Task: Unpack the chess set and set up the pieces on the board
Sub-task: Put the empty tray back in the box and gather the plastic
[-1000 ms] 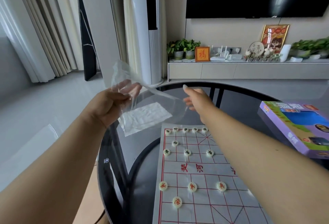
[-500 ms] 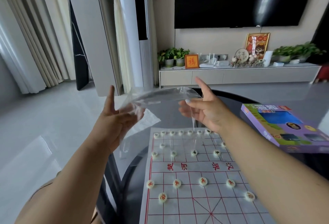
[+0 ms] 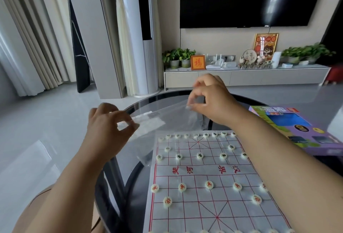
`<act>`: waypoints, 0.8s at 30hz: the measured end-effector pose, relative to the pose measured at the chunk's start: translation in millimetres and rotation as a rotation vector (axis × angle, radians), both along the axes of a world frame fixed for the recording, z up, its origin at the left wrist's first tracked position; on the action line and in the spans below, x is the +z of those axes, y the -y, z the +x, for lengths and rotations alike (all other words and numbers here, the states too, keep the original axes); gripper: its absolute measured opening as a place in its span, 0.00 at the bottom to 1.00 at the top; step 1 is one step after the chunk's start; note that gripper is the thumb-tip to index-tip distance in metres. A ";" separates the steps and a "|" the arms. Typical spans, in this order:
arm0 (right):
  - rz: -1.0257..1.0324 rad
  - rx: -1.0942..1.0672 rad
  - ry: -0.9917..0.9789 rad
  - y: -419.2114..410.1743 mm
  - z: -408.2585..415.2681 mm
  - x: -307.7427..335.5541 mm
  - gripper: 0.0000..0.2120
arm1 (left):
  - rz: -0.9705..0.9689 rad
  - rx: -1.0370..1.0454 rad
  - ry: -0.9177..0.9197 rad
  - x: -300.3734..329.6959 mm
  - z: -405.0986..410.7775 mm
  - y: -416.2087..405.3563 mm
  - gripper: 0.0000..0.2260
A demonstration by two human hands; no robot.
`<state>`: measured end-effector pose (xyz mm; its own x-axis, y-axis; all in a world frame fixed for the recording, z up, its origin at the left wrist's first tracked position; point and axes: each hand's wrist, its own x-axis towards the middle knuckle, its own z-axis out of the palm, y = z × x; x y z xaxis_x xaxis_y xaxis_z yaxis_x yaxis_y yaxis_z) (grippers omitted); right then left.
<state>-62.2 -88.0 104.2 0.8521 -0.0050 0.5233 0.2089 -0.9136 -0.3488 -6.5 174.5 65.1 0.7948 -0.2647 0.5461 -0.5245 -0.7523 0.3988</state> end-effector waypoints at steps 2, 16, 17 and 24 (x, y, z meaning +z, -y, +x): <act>-0.111 0.087 -0.060 -8.8 0.0 13.4 0.04 | 0.146 -0.077 -0.005 7.8 -5.5 2.1 0.20; 1.313 0.142 -0.332 -14.1 17.6 -35.1 0.57 | -1.076 -0.405 -0.830 16.6 4.0 62.6 0.04; 1.356 0.150 -0.299 -15.9 19.5 -38.7 0.57 | -1.103 -0.379 -0.846 12.2 3.5 64.1 0.04; 1.023 0.036 -0.037 -22.2 16.1 -46.7 0.36 | -1.086 -0.273 -0.754 -3.9 6.3 61.6 0.35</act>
<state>-46.1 -65.8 57.4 0.8760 -0.4087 0.2559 0.2035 -0.1678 -0.9646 -0.2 112.9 61.1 0.9834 -0.1779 0.0363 0.0034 0.2178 0.9760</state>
